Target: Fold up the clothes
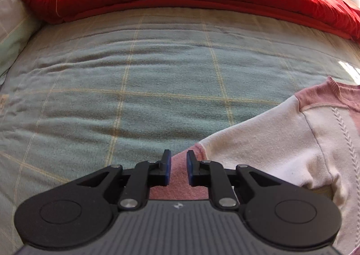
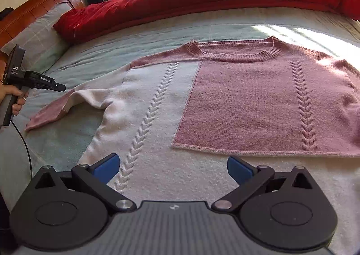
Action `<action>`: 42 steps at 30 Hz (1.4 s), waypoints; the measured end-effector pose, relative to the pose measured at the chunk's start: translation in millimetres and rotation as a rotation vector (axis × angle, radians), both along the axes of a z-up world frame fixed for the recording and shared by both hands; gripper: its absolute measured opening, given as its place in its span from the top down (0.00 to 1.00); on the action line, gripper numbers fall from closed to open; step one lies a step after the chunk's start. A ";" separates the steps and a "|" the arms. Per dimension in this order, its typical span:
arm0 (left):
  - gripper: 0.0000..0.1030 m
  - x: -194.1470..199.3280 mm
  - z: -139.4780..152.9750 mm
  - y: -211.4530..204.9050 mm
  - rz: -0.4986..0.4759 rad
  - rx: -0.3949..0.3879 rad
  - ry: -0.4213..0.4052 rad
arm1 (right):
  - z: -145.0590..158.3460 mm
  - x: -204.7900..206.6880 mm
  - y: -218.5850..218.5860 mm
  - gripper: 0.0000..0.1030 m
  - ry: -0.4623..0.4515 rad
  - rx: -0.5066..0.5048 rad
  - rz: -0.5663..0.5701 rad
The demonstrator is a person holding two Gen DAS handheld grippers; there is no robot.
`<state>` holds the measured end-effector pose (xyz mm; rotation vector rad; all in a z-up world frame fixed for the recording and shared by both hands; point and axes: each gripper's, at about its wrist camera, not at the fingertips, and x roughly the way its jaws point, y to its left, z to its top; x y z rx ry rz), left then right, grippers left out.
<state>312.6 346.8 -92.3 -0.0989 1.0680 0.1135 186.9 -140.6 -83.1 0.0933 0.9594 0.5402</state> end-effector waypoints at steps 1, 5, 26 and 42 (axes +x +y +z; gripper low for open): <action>0.85 -8.4 3.2 8.4 0.051 -0.031 0.009 | 1.4 -2.0 0.3 0.00 0.004 0.010 0.000; 0.70 -44.5 7.6 40.0 0.258 -0.171 0.058 | 12.7 -15.3 1.7 0.00 -0.011 0.021 0.003; 0.57 -136.7 -41.1 81.0 0.636 -0.500 -0.082 | 32.7 -54.9 5.1 0.00 -0.076 0.004 0.054; 0.95 -130.7 -30.5 85.0 0.687 -0.225 -0.292 | 12.3 -46.8 15.0 0.00 -0.050 -0.055 0.047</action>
